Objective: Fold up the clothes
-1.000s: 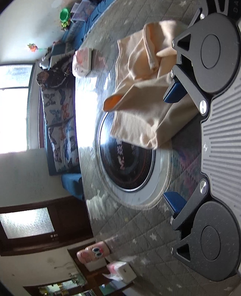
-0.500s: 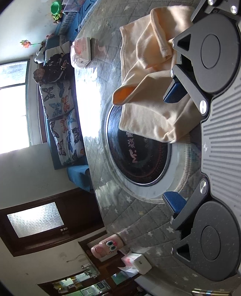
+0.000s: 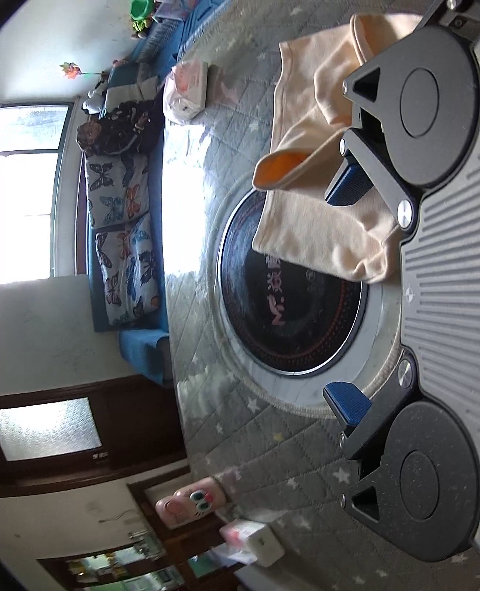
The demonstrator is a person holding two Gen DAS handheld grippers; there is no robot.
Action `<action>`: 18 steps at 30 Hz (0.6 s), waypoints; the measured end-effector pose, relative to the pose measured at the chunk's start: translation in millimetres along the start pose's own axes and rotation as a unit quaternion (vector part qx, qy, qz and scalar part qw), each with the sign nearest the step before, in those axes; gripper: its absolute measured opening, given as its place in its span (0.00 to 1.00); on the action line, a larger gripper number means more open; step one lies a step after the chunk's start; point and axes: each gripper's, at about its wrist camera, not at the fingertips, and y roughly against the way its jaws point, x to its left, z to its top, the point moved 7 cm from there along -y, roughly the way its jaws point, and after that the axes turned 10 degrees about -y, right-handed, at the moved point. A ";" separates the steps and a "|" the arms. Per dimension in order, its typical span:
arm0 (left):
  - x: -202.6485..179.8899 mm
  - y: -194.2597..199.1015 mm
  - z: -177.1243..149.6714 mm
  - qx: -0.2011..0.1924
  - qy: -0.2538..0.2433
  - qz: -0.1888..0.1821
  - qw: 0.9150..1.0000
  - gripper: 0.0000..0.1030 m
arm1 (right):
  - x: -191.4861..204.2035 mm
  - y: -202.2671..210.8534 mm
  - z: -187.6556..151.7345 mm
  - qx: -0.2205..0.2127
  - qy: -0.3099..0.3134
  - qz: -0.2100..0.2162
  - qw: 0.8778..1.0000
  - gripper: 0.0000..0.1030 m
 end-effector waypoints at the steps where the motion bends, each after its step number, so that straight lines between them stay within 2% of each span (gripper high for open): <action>1: -1.0 -0.1 0.0 0.002 0.002 -0.005 1.000 1.00 | 0.2 -0.5 0.4 0.000 -0.001 0.001 1.000 1.00; 12: -9.6 0.3 -0.3 0.013 0.030 -0.061 0.998 1.00 | 0.5 -4.7 0.7 0.005 -0.009 0.008 1.000 1.00; 18: -17.1 5.9 6.6 0.000 0.010 -0.042 0.999 1.00 | -0.8 -4.8 0.3 0.005 -0.012 0.005 1.000 1.00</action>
